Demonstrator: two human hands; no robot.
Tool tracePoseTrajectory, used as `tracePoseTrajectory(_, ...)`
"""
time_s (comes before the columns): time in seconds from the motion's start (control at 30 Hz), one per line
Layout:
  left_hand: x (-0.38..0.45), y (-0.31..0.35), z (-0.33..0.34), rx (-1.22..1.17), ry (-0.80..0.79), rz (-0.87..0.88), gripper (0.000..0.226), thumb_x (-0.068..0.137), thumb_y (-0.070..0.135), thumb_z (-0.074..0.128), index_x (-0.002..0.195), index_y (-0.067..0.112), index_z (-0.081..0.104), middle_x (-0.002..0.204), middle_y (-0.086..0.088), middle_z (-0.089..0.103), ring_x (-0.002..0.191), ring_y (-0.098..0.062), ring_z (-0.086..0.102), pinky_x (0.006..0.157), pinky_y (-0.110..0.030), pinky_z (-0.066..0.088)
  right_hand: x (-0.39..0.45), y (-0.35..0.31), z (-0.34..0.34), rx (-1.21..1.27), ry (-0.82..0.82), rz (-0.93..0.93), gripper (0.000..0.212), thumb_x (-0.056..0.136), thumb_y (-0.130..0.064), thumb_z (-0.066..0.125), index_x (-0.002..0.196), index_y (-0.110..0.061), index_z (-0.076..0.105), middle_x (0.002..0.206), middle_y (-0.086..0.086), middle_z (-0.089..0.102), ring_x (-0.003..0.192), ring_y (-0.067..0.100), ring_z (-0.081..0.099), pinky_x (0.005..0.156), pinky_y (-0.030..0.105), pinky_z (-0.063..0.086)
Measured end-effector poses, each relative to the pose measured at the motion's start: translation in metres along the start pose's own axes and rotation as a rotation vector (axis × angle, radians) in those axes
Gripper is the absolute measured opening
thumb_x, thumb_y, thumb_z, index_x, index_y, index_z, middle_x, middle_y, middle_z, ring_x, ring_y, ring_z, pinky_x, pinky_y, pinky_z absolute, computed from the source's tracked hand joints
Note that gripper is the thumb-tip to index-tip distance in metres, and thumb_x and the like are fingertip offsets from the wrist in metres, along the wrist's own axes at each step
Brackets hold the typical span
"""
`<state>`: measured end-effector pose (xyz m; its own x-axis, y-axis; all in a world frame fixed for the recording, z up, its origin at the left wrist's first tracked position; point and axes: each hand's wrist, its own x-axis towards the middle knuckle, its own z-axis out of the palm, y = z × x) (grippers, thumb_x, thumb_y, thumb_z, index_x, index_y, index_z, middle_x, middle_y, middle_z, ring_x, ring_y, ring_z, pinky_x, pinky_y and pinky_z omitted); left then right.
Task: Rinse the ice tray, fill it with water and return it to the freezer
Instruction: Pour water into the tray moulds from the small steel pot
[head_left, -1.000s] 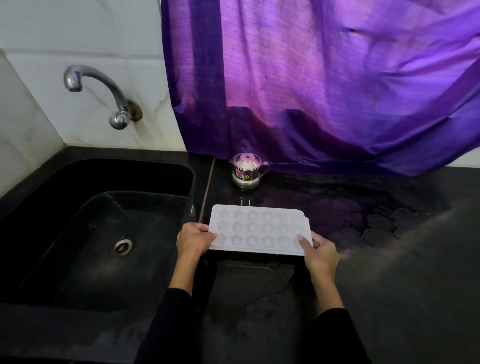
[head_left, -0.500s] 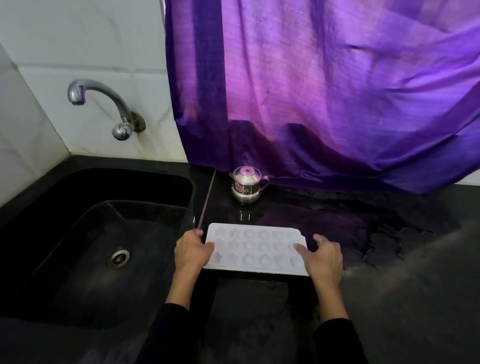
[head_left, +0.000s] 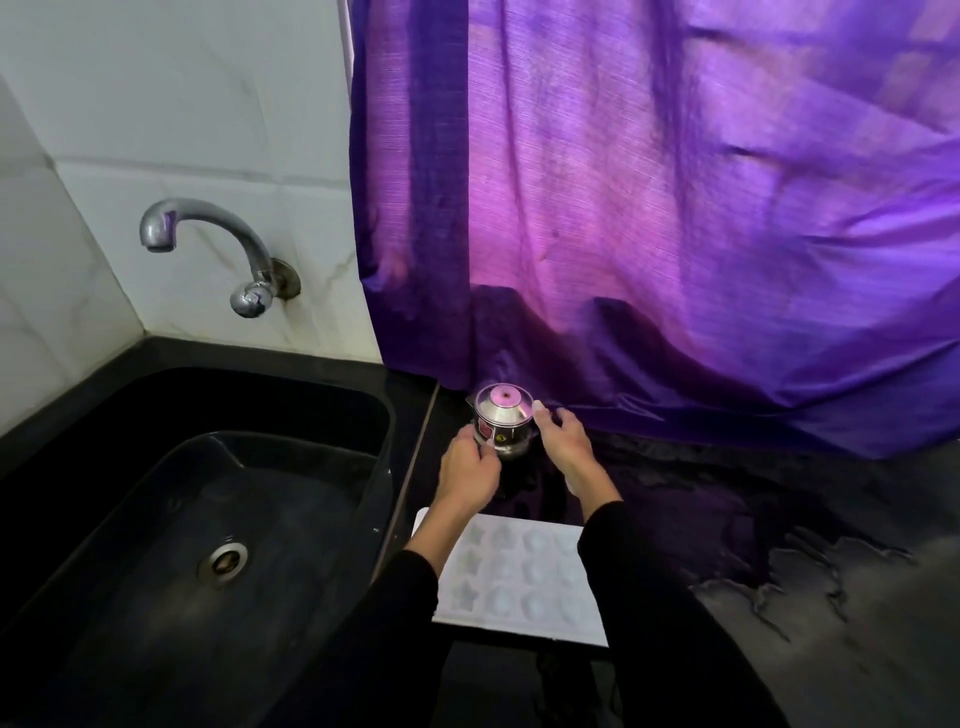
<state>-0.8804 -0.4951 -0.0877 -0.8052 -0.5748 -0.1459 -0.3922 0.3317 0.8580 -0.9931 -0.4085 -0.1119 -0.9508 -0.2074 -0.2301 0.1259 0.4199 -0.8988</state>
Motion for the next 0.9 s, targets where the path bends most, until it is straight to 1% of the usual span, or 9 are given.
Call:
tracePoseTrajectory(0.07, 0.006, 0.002, 0.002, 0.003, -0.029, 0.008, 0.035, 0.098, 0.015, 0.042, 0.131, 0.006, 0.045, 0.132, -0.014, 0.054, 0.123, -0.03, 0.049, 0.091, -0.027, 0.036, 0.006, 0.001, 0.001, -0.014, -0.008, -0.016, 0.047, 0.087, -0.052, 0.058, 0.111, -0.011, 0.062, 0.11, 0.003, 0.061, 0.108, 0.019, 0.056, 0.088, 0.028, 0.042)
tracePoseTrajectory(0.13, 0.01, 0.002, 0.003, -0.005, -0.049, 0.014, 0.035, 0.097, 0.016, 0.043, 0.131, 0.01, 0.045, 0.131, -0.012, 0.054, 0.121, -0.029, 0.05, 0.093, -0.029, 0.037, 0.008, 0.006, 0.004, 0.022, 0.007, -0.024, 0.032, 0.08, -0.048, 0.068, 0.083, -0.018, 0.06, 0.079, -0.003, 0.059, 0.081, 0.016, 0.055, 0.072, 0.03, 0.046)
tracePoseTrajectory(0.23, 0.012, -0.001, 0.003, -0.019, -0.085, 0.029, 0.042, 0.097, 0.015, 0.042, 0.138, 0.012, 0.038, 0.132, -0.012, 0.054, 0.12, -0.029, 0.051, 0.097, -0.032, 0.038, 0.002, 0.016, 0.013, 0.108, 0.041, -0.01, 0.037, 0.07, -0.046, 0.077, 0.06, -0.02, 0.052, 0.062, -0.003, 0.056, 0.065, 0.015, 0.053, 0.071, 0.041, 0.054)
tracePoseTrajectory(0.4, 0.006, -0.012, 0.002, -0.08, -0.082, 0.065, 0.048, 0.097, 0.009, 0.04, 0.144, 0.014, 0.032, 0.132, -0.009, 0.055, 0.12, -0.023, 0.052, 0.09, -0.022, 0.036, -0.017, 0.017, 0.021, 0.163, 0.147, -0.044, 0.036, 0.072, -0.044, 0.078, 0.066, -0.013, 0.061, 0.068, 0.001, 0.065, 0.067, 0.016, 0.059, 0.068, 0.034, 0.051)
tracePoseTrajectory(0.47, -0.002, -0.014, 0.0, -0.1, -0.07, 0.115, 0.05, 0.097, 0.007, 0.04, 0.145, 0.015, 0.031, 0.136, -0.007, 0.051, 0.125, -0.02, 0.048, 0.095, -0.019, 0.034, -0.024, 0.01, 0.015, 0.18, 0.173, -0.074, 0.038, 0.073, -0.044, 0.077, 0.071, -0.009, 0.063, 0.072, 0.004, 0.068, 0.07, 0.017, 0.062, 0.071, 0.037, 0.053)
tracePoseTrajectory(0.57, -0.015, -0.011, -0.001, -0.148, -0.033, 0.237, 0.053, 0.096, 0.005, 0.041, 0.147, 0.016, 0.03, 0.144, -0.003, 0.045, 0.131, -0.013, 0.041, 0.104, -0.019, 0.03, -0.042, -0.005, -0.001, 0.209, 0.199, -0.131, 0.035, 0.073, -0.045, 0.075, 0.072, -0.012, 0.063, 0.073, 0.004, 0.069, 0.073, 0.019, 0.065, 0.077, 0.044, 0.056)
tracePoseTrajectory(0.7, -0.036, 0.003, -0.004, -0.168, 0.017, 0.39, 0.05, 0.097, 0.007, 0.041, 0.146, 0.015, 0.031, 0.148, 0.0, 0.04, 0.134, -0.009, 0.035, 0.103, -0.012, 0.024, -0.072, -0.021, -0.03, 0.195, 0.278, -0.214, 0.039, 0.069, -0.054, 0.072, 0.072, -0.017, 0.062, 0.073, 0.005, 0.07, 0.075, 0.024, 0.067, 0.077, 0.049, 0.056)
tracePoseTrajectory(0.8, -0.055, 0.012, 0.0, -0.184, -0.024, 0.441, 0.049, 0.099, 0.011, 0.04, 0.146, 0.015, 0.03, 0.152, -0.002, 0.034, 0.141, -0.014, 0.029, 0.114, -0.025, 0.024, -0.094, -0.024, -0.052, 0.159, 0.365, -0.24, 0.048, 0.062, -0.067, 0.065, 0.073, -0.02, 0.062, 0.07, 0.001, 0.069, 0.076, 0.023, 0.068, 0.078, 0.051, 0.054)
tracePoseTrajectory(0.9, -0.074, 0.016, 0.011, -0.224, -0.087, 0.458, 0.048, 0.1, 0.014, 0.039, 0.147, 0.016, 0.03, 0.153, -0.003, 0.032, 0.142, -0.014, 0.026, 0.117, -0.034, 0.024, -0.12, -0.02, -0.071, 0.098, 0.439, -0.233, 0.048, 0.062, -0.068, 0.063, 0.076, -0.022, 0.061, 0.074, -0.003, 0.07, 0.078, 0.021, 0.067, 0.081, 0.049, 0.053)
